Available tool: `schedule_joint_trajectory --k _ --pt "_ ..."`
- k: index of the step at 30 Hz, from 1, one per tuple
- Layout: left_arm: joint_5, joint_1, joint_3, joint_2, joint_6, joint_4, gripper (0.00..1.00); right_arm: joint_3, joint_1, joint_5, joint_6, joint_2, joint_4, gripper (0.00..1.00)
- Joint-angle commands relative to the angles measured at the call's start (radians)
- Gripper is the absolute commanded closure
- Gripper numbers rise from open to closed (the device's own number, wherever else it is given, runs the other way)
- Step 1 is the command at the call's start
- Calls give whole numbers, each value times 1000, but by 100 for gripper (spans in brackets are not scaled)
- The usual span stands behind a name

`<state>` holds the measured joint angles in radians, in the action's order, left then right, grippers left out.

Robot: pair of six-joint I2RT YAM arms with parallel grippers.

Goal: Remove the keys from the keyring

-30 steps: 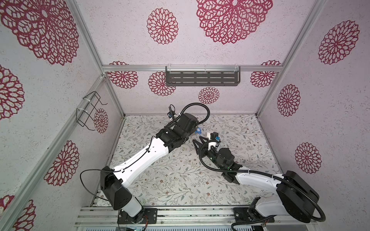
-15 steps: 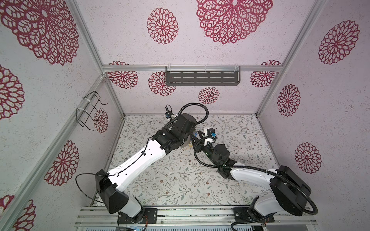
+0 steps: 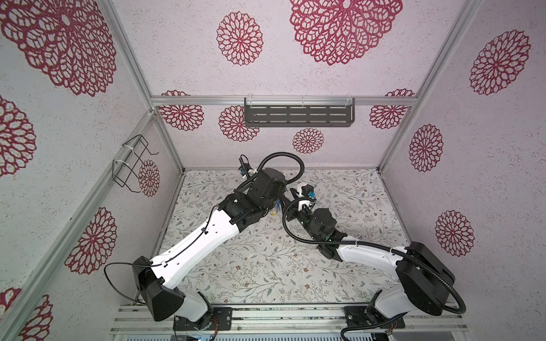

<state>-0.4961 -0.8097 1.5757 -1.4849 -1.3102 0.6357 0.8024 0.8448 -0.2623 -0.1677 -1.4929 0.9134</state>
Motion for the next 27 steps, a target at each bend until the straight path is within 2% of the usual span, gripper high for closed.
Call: schedule_joint_trajectory --k 1,4,6,12,18,24,25,26,27 --pt "-19 -9 -2 31 12 -37 100 41 4 -17 30 13 10 38" --pt "-16 -9 -1 35 15 -41 100 56 2 -16 35 2 3 39" --pt "-13 -9 1 38 17 -42 100 68 3 -16 42 -4 -6 44" --pt "-31 -9 -5 38 28 -38 100 71 4 -34 59 14 -31 84" --pt "-56 -9 -13 31 57 -31 100 45 3 -26 69 83 -103 100" --pt "-71 0 -20 43 72 -28 100 -14 1 17 66 165 -165 100" --pt "-70 1 -20 45 69 -27 100 -26 0 41 65 171 -159 96" --pt "-70 0 -22 48 63 -32 100 -32 -1 69 65 171 -155 78" --pt "-68 1 -23 50 61 -38 100 -31 -2 93 63 168 -157 67"
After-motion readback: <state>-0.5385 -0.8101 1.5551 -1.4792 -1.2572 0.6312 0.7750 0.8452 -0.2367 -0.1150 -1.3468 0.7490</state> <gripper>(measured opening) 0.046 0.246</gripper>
